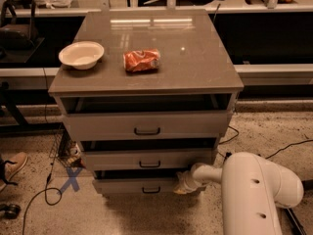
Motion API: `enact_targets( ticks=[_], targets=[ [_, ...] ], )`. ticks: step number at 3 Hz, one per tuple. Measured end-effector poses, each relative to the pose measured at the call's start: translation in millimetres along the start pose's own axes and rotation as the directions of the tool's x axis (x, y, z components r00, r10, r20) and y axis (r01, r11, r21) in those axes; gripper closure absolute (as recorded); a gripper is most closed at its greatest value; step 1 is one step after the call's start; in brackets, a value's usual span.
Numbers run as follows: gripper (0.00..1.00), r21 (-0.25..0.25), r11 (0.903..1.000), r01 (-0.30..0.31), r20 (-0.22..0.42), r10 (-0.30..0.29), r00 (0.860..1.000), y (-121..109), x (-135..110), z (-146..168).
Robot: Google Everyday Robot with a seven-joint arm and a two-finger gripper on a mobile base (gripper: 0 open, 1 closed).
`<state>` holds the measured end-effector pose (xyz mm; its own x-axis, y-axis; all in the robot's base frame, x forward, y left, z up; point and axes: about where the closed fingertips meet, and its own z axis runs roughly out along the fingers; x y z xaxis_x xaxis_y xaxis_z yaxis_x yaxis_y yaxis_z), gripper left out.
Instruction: Open bottom drawer
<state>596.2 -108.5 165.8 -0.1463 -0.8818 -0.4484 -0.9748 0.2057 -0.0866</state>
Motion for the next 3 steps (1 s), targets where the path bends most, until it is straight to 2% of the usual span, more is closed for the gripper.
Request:
enact_targets(
  ticks=[1, 2, 3],
  targets=[
    [0.84, 0.0, 1.0, 0.0, 0.0, 0.0, 1.0, -0.1, -0.6, -1.3],
    [1.0, 0.0, 1.0, 0.0, 0.0, 0.0, 1.0, -0.2, -1.1, -2.2],
    [0.86, -0.003, 1.0, 0.0, 0.0, 0.0, 1.0, 1.6, -1.4, -0.7]
  ],
)
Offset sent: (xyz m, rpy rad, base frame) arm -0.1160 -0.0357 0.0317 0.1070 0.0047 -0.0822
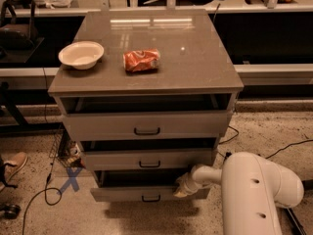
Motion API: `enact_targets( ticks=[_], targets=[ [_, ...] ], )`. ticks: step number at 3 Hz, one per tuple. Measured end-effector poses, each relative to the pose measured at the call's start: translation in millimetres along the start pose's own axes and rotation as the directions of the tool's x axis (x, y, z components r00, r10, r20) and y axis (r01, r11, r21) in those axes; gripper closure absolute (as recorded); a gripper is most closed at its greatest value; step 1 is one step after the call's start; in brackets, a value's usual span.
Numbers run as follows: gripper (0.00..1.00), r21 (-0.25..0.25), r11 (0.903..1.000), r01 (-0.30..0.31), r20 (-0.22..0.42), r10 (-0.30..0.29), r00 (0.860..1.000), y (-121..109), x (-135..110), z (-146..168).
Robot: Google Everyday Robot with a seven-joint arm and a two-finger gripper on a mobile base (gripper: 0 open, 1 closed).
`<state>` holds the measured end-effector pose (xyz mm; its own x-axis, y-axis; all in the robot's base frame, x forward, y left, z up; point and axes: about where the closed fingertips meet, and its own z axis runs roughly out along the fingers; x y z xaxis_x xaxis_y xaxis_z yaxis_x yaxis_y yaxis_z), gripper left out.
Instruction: Open bottom drawer
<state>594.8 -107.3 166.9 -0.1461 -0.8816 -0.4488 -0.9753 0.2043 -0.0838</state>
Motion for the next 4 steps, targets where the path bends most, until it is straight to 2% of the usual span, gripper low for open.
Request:
enact_targets(
  ticks=[2, 3, 4],
  targets=[
    [0.39, -0.007, 1.0, 0.0, 0.001, 0.0, 1.0, 4, -1, 3],
    [0.01, -0.022, 0.9997, 0.013, -0.008, -0.013, 1.0, 11, -1, 7],
    [0.0, -0.035, 0.999, 0.027, -0.018, -0.028, 0.999, 18, -1, 9]
  ],
)
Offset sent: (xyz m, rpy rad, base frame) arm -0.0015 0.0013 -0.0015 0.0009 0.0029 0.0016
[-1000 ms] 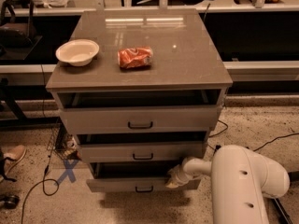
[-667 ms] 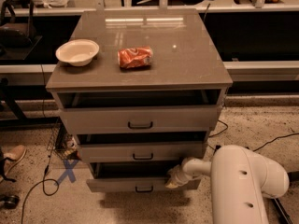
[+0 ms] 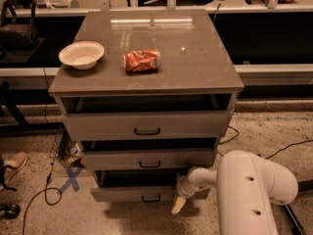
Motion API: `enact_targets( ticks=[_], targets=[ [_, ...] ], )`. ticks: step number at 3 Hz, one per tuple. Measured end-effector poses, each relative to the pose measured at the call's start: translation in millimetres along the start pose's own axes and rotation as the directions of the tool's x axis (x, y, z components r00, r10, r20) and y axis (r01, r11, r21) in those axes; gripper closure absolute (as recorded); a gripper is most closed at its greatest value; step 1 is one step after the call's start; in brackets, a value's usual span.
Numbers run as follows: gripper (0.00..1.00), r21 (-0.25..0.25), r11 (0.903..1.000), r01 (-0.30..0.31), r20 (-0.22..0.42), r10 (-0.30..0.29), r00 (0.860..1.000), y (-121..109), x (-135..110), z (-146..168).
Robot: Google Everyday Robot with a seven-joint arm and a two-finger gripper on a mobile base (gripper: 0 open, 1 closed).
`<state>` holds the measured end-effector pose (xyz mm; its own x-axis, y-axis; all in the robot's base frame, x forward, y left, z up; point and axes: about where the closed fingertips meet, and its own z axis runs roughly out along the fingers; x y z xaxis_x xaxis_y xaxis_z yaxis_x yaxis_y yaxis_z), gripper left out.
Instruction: Open bottom drawer
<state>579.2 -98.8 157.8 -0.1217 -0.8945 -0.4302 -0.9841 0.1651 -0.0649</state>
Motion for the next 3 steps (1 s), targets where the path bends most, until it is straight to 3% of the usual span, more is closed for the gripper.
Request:
enact_targets(
  ticks=[1, 3],
  targets=[
    [0.0, -0.044, 0.9987, 0.025, -0.01, -0.025, 1.0, 19, -1, -3],
    [0.4, -0.127, 0.9913, 0.035, 0.01, -0.034, 0.999, 57, 2, -16]
  ],
)
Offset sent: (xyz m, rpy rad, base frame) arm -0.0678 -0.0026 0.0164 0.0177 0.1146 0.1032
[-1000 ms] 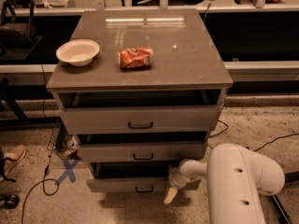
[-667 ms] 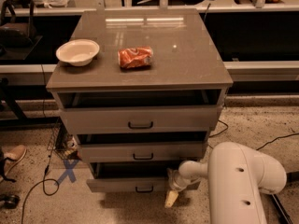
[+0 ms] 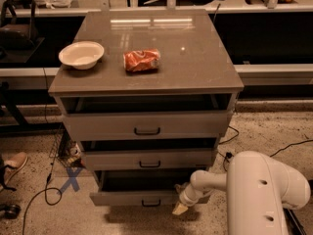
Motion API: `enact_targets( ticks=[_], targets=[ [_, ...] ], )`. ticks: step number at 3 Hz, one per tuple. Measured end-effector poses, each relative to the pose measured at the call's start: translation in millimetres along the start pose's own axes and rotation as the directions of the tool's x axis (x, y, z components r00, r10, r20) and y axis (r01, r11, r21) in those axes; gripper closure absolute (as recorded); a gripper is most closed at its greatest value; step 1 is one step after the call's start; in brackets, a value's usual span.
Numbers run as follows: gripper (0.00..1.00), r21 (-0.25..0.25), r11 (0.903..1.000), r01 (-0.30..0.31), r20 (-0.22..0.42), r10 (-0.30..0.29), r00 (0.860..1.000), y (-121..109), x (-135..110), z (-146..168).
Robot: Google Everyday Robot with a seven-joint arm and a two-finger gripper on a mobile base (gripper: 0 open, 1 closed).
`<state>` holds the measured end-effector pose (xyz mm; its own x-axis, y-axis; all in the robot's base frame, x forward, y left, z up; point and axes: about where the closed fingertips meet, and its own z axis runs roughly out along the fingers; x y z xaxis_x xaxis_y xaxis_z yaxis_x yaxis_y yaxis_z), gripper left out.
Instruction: Open bottom drawer
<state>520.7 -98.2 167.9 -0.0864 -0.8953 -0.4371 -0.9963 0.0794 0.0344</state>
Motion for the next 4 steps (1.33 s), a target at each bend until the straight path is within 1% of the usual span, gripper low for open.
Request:
enact_targets(
  ticks=[1, 2, 3, 4],
  targets=[
    [0.63, -0.02, 0.9998, -0.005, 0.017, 0.005, 1.0, 10, 2, 0],
    [0.88, -0.02, 0.9998, -0.005, 0.017, 0.005, 1.0, 10, 2, 0],
    [1.0, 0.0, 0.9995, -0.031, 0.062, 0.031, 0.998, 29, 13, -3],
    [1.0, 0.025, 0.9978, -0.061, 0.129, 0.057, 0.99, 54, 21, -1]
  ],
)
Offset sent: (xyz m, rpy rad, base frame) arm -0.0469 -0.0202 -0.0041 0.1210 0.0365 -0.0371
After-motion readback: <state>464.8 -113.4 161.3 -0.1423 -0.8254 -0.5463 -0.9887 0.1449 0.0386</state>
